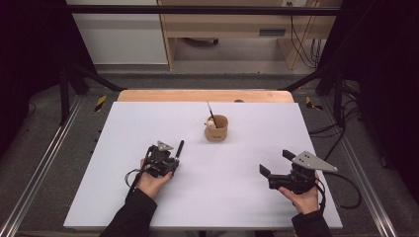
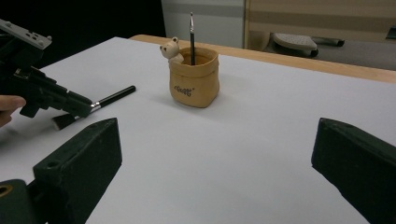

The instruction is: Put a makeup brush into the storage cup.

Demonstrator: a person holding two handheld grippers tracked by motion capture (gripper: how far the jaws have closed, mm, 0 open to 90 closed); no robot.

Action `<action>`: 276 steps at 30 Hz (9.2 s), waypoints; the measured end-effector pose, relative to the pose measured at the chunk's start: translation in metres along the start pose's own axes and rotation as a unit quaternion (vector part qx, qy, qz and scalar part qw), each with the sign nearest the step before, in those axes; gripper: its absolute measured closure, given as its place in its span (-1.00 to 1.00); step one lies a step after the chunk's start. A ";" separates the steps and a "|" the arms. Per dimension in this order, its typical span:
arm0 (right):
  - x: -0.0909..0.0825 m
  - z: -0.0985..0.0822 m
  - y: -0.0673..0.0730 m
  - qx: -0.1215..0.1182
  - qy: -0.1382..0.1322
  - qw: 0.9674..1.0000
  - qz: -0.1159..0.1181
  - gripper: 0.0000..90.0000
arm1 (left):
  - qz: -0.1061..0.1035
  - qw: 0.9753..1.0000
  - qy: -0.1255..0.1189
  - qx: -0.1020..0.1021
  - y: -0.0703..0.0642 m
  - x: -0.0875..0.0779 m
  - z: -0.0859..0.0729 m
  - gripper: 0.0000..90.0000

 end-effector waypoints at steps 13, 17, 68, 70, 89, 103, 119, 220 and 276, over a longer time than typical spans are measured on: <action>0.000 0.000 0.000 0.000 0.001 1.000 0.001 -0.95 | -0.007 1.000 0.011 0.027 0.001 -0.002 -0.001 0.69; 0.000 0.000 0.000 0.000 0.001 1.000 0.000 -0.95 | -0.009 0.999 0.013 0.034 0.001 -0.003 -0.001 0.59; 0.001 0.000 0.002 0.001 0.004 1.000 0.007 -0.94 | -0.023 0.986 0.134 0.098 0.000 0.012 0.038 0.67; 0.001 0.000 0.002 0.000 0.005 1.000 0.007 -0.94 | -0.022 0.985 0.136 0.104 0.000 0.012 0.038 0.72; 0.002 0.000 0.002 0.000 0.006 1.000 0.009 -0.94 | -0.027 0.984 0.116 0.134 0.000 -0.007 0.041 0.75; 0.005 0.001 0.008 -0.022 0.020 1.000 0.006 -0.93 | -0.057 0.984 0.054 0.159 -0.012 -0.047 0.029 0.75; 0.017 0.006 0.021 -0.058 0.049 0.997 0.008 -0.93 | -0.083 0.981 0.010 0.177 -0.021 -0.078 0.007 0.75; 0.055 0.035 0.131 -0.398 0.251 0.874 0.122 -0.46 | -0.245 0.915 0.045 0.316 -0.097 -0.077 0.031 0.75; 0.063 0.024 0.142 -0.508 0.256 0.804 0.171 0.66 | -0.271 0.900 0.058 0.337 -0.108 -0.077 0.030 0.75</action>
Point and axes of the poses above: each handheld gripper's, and its own axes: x roughly forward along the jaws, z roughly out of its top, y roughly to its left, the point moved 3 cm from there along x, roughly forward along the jaws, and after that the axes turned 4 degrees about y, right-handed, at the moved point
